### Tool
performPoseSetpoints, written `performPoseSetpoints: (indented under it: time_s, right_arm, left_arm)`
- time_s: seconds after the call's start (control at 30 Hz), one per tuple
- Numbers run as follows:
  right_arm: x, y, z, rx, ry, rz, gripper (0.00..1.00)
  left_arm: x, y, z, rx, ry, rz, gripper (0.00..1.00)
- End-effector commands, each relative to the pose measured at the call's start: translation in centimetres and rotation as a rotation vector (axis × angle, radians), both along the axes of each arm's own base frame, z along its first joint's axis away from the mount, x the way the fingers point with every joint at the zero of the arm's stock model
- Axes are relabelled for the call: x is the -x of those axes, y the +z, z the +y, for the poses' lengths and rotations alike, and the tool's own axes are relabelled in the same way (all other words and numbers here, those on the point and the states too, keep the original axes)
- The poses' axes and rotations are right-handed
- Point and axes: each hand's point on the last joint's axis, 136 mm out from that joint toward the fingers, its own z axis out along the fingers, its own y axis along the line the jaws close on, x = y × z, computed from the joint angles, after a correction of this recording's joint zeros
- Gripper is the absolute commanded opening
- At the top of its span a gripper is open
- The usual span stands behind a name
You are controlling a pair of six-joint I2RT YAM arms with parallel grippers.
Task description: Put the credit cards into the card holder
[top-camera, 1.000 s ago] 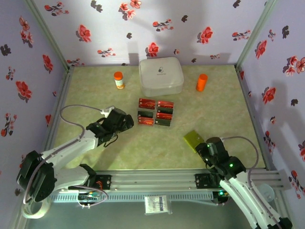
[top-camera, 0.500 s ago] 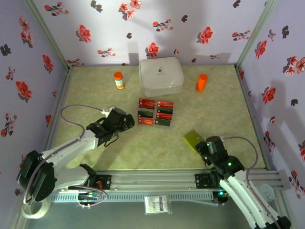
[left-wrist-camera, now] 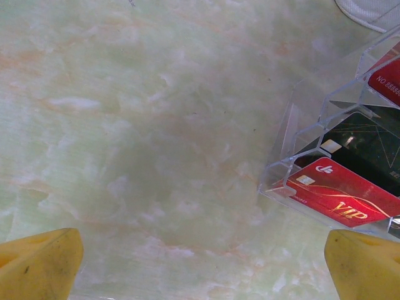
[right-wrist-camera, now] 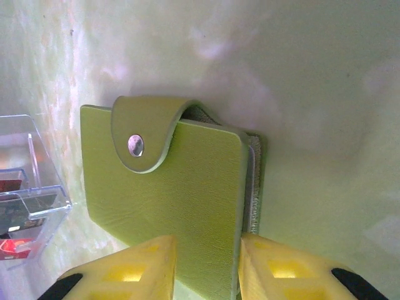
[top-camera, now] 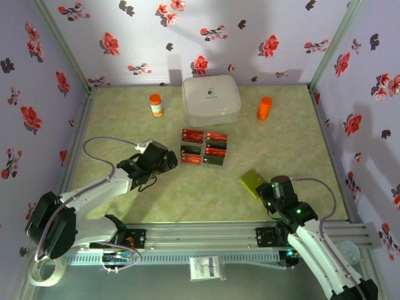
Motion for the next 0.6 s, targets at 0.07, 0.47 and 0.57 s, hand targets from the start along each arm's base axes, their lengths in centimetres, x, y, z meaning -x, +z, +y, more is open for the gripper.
performPoseSetpoints:
  time_s: [0.07, 0.47, 0.57]
  right_arm:
    - [0.77, -2.44, 0.07, -0.009, 0.013, 0.046, 0.29]
    - [0.40, -2.73, 0.34, -0.031, 0.021, 0.042, 0.00]
    - [0.07, -2.02, 0.60, -0.046, 0.029, 0.021, 0.00]
  left_arm:
    - [-0.25, 0.28, -0.56, 0.021, -0.002, -0.005, 1.00]
    - [-0.07, 0.52, -0.62, 0.038, 0.002, -0.007, 1.00]
    - [-0.06, 0.65, -0.64, 0.043, 0.004, -0.010, 1.00]
